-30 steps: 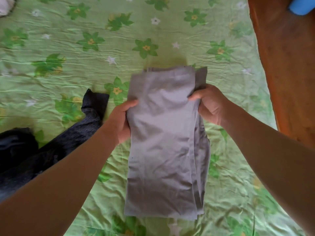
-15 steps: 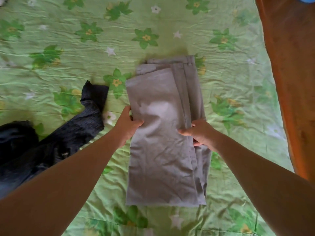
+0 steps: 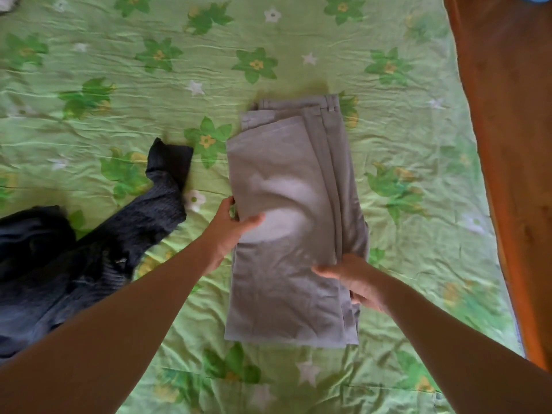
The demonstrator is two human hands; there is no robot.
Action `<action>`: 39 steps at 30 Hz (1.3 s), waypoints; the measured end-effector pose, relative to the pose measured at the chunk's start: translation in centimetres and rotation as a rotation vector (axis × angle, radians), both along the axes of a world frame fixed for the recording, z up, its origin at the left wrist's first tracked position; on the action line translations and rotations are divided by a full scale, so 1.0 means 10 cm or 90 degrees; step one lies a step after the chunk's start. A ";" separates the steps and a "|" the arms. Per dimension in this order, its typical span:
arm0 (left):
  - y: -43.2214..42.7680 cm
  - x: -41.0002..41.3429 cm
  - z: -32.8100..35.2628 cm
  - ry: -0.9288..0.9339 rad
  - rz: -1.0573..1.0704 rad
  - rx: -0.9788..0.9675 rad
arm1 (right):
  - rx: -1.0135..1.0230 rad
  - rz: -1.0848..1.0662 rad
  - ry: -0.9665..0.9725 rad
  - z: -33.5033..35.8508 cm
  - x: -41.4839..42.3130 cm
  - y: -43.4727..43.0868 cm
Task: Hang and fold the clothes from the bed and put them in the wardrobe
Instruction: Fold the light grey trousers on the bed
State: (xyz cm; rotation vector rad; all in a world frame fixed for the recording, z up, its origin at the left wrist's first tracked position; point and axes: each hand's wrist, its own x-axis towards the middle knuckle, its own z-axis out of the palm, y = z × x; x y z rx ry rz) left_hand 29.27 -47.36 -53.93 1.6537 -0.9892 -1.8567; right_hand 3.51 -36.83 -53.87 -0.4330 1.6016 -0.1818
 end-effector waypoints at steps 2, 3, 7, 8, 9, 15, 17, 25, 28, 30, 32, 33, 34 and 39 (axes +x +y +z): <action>0.14 0.02 0.02 -0.083 -0.035 -0.037 | 0.018 -0.005 0.007 0.00 0.07 0.24; 0.19 0.04 0.03 -0.110 -0.049 -0.045 | 0.027 -0.020 -0.003 -0.01 0.10 0.35; 0.41 0.12 0.09 0.014 -0.044 0.097 | 0.022 -0.067 -0.072 0.04 0.15 0.66; 0.49 0.13 0.09 0.033 -0.057 0.133 | 0.024 -0.069 -0.077 0.05 0.15 0.72; 0.59 0.15 0.07 0.026 -0.076 0.157 | 0.030 -0.065 -0.083 0.07 0.15 0.78; 1.05 0.28 -0.07 -0.071 -0.139 0.187 | 0.041 -0.052 -0.105 0.12 0.23 0.97; 1.01 0.24 -0.09 -0.092 -0.095 0.092 | -0.029 -0.066 -0.075 0.12 0.24 0.84; 0.38 0.05 -0.11 -0.051 0.102 0.004 | -0.305 -0.056 0.151 0.12 0.27 -0.29; 0.11 -0.02 -0.15 -0.014 0.198 0.026 | -0.313 -0.093 0.173 0.10 0.26 -0.74; -0.04 -0.05 -0.18 -0.010 0.255 0.019 | -0.290 -0.072 0.183 0.08 0.22 -0.98; -0.18 -0.07 -0.19 0.001 0.277 0.018 | -0.252 -0.016 0.195 0.04 0.17 -1.15; -0.24 -0.08 -0.19 0.002 0.271 0.017 | -0.242 0.012 0.211 0.02 0.15 -1.21; -0.30 -0.09 -0.17 -0.008 0.255 0.011 | -0.255 0.047 0.243 0.01 0.13 -1.25; -0.57 -0.16 -0.08 -0.053 0.164 -0.084 | -0.364 0.120 0.344 -0.09 0.12 -1.27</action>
